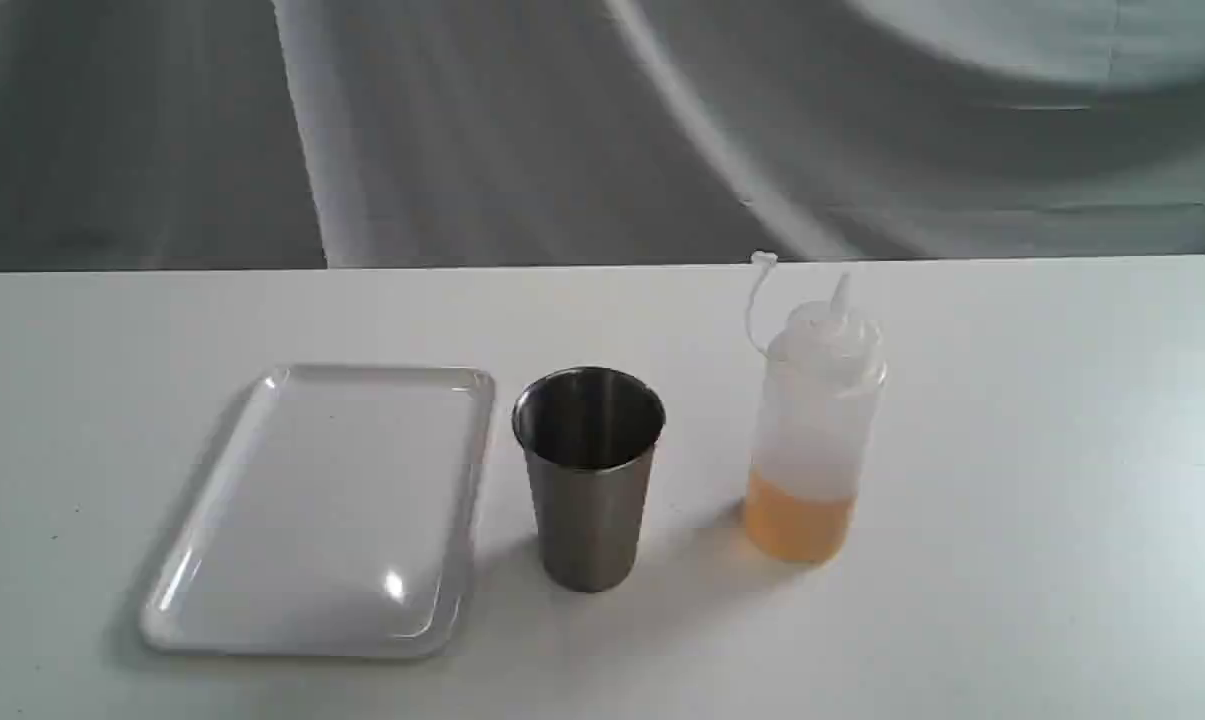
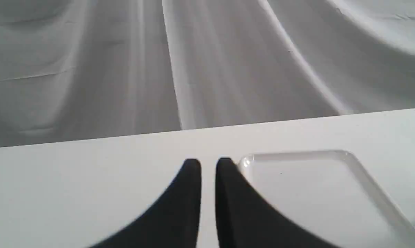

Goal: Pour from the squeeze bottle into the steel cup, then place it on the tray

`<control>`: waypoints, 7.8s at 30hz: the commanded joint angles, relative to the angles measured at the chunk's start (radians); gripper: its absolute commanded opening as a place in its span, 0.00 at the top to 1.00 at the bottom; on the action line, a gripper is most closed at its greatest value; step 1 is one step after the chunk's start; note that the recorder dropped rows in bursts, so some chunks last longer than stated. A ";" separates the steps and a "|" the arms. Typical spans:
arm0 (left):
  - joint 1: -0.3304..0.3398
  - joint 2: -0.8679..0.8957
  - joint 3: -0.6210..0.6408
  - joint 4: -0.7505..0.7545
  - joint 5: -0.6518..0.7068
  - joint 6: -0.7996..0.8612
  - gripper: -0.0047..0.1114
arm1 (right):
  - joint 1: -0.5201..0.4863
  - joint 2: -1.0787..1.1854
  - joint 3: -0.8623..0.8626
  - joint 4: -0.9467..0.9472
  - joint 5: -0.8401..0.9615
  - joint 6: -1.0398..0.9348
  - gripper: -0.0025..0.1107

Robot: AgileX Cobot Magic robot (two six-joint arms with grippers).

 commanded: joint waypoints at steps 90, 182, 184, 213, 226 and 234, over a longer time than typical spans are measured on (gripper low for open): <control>-0.005 -0.005 0.004 0.001 -0.002 -0.004 0.89 | 0.177 0.862 -0.808 0.393 0.130 -0.187 0.98; -0.005 -0.005 0.004 0.001 -0.002 -0.002 0.89 | 0.402 1.711 -0.204 -0.089 -1.470 0.151 0.73; -0.005 -0.005 0.004 0.001 -0.002 -0.002 0.89 | 0.402 1.727 -0.204 -0.082 -1.495 0.151 0.61; -0.005 -0.005 0.004 0.001 -0.002 -0.005 0.89 | 0.402 1.896 -0.292 -0.017 -1.580 0.132 0.31; -0.005 -0.005 0.004 0.001 -0.002 -0.001 0.89 | 0.394 1.920 -0.401 -0.042 -1.555 0.093 0.31; -0.005 -0.005 0.004 0.001 -0.002 -0.003 0.89 | 0.388 1.988 -0.442 -0.040 -1.557 0.100 0.31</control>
